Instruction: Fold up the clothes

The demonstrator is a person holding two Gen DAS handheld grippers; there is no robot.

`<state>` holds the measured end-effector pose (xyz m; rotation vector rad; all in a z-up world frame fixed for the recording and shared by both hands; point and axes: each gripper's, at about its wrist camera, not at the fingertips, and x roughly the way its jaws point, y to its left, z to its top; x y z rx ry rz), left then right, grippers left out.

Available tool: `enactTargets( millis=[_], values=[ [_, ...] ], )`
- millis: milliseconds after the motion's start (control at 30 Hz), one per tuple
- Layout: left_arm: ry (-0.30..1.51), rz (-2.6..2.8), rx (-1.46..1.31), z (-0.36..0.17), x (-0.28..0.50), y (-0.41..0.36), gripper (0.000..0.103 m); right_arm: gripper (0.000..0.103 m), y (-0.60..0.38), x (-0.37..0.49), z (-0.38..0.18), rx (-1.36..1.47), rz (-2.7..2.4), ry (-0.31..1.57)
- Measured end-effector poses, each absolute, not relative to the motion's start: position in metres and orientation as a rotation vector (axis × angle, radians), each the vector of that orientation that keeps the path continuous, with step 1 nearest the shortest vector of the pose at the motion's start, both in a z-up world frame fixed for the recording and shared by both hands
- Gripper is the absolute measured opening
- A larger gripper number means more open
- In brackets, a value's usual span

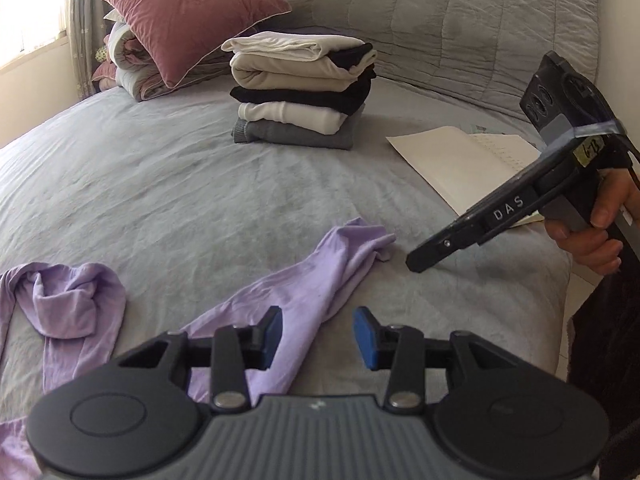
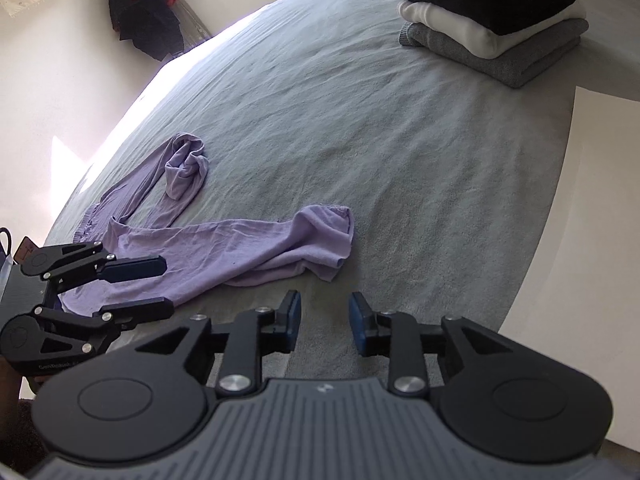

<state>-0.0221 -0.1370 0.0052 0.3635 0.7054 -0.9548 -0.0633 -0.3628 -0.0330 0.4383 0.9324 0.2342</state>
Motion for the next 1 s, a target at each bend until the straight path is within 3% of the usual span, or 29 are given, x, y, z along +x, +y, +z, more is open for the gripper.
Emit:
enactTargets(
  millis=[233, 400, 433, 467, 500, 633, 767, 1000],
  values=[
    [0.829, -0.995, 0.217, -0.005, 0.04, -0.184, 0.04, 0.032, -0.363, -0.068, -0.034, 0.428, 0.244, 0.914],
    [0.858, -1.074, 0.27, -0.013, 0.048, -0.205, 0.038, 0.032, -0.367, -0.064, -0.036, 0.458, 0.243, 0.919],
    [0.866, -1.087, 0.279, -0.015, 0.048, -0.208, 0.032, 0.032, -0.368, -0.063, -0.036, 0.461, 0.241, 0.917],
    [0.88, -1.096, 0.277, -0.017, 0.049, -0.211, 0.013, 0.032, -0.368, -0.062, -0.037, 0.465, 0.24, 0.916],
    [0.897, -1.103, 0.271, -0.018, 0.05, -0.213, 0.002, 0.032, -0.367, -0.061, -0.037, 0.465, 0.236, 0.913],
    [0.819, -1.048, 0.269, -0.015, 0.049, -0.21, 0.001, 0.034, -0.364, -0.055, -0.038, 0.457, 0.224, 0.897],
    [0.825, -1.009, 0.208, -0.016, 0.065, -0.2, 0.001, 0.039, -0.36, -0.05, -0.038, 0.445, 0.214, 0.871],
    [0.823, -0.972, 0.164, -0.022, 0.077, -0.191, 0.002, 0.04, -0.36, -0.039, -0.042, 0.469, 0.184, 0.84]
  ],
)
